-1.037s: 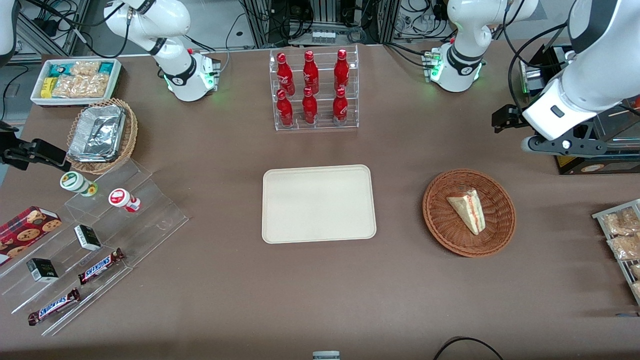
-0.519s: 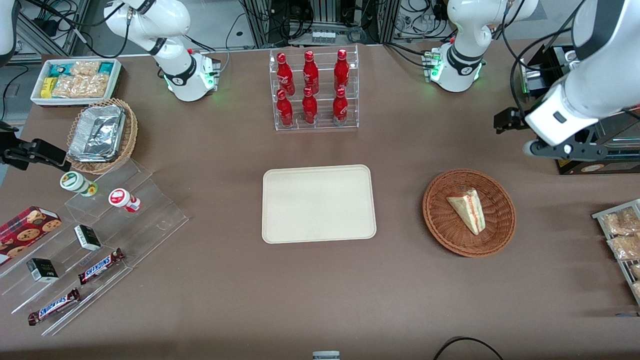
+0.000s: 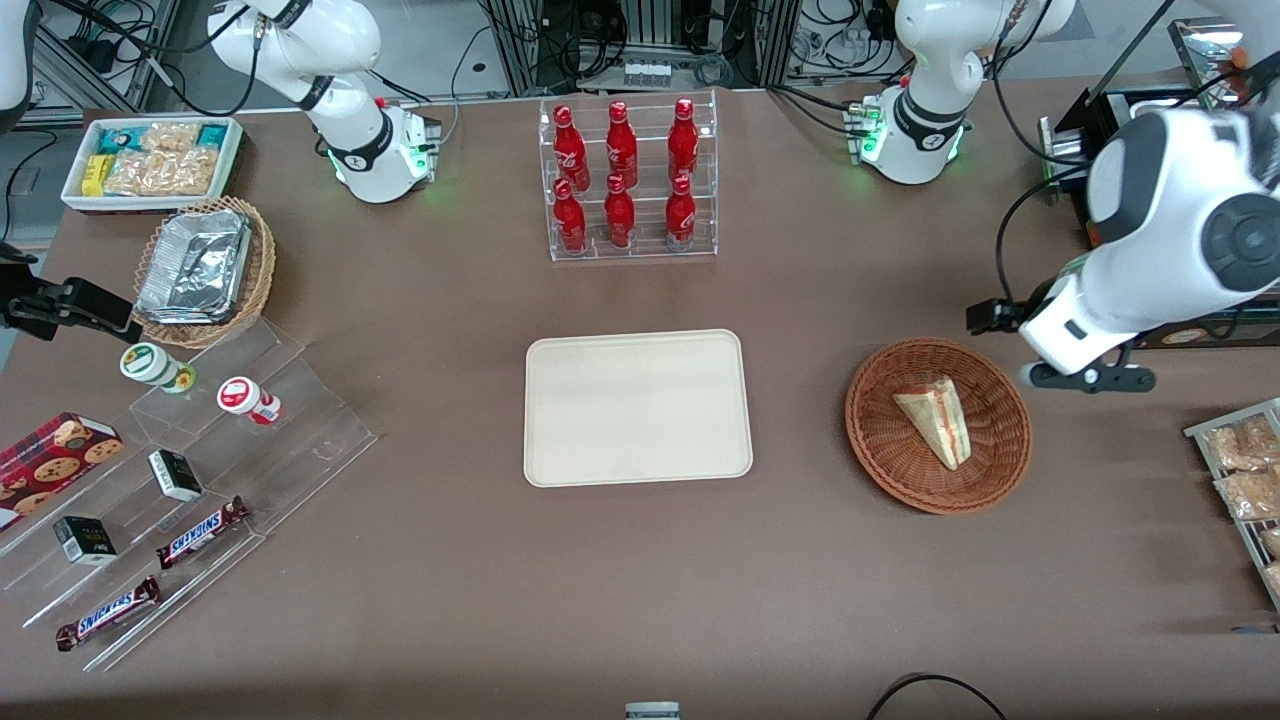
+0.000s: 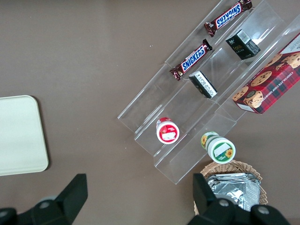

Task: Place sandwich from basket to tray
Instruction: 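Lower the open left gripper over the wrapped sandwich in the wicker basket, then close the left gripper on the sandwich's wrapped edge and lift it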

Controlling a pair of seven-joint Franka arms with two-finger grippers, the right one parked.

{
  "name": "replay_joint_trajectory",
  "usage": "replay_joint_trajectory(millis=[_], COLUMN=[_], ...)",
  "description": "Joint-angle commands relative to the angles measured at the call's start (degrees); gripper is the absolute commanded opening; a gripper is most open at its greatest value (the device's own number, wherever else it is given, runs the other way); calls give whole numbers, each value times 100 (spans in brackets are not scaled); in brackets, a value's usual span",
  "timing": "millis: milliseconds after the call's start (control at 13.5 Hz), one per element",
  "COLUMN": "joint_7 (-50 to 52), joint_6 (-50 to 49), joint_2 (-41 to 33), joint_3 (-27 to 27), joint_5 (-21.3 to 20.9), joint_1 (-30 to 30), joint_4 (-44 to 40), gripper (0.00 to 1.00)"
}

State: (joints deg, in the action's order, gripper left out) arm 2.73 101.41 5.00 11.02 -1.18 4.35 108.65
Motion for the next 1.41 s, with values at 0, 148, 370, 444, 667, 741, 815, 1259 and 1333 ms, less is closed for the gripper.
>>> replay_joint_trajectory(millis=[0, 148, 370, 444, 667, 741, 815, 1259, 1333], joint_7=[147, 568, 1515, 2129, 3092, 3171, 3259, 3339, 3339], joint_6=[877, 1440, 2160, 2598, 3490, 3499, 3499, 3797, 3859], joint_2=[-53, 131, 264, 255, 273, 334, 395, 940, 1002], joint_3=[32, 32, 32, 41, 50, 50, 50, 50, 50], joint_5=[65, 48, 48, 48, 13, 13, 13, -22, -22], joint_1=[66, 57, 57, 40, 5, 13, 13, -4, 5], joint_4=[621, 824, 1078, 1297, 1808, 1809, 1809, 1809, 1809], gripper=[100, 100, 100, 100, 100, 100, 100, 100, 100])
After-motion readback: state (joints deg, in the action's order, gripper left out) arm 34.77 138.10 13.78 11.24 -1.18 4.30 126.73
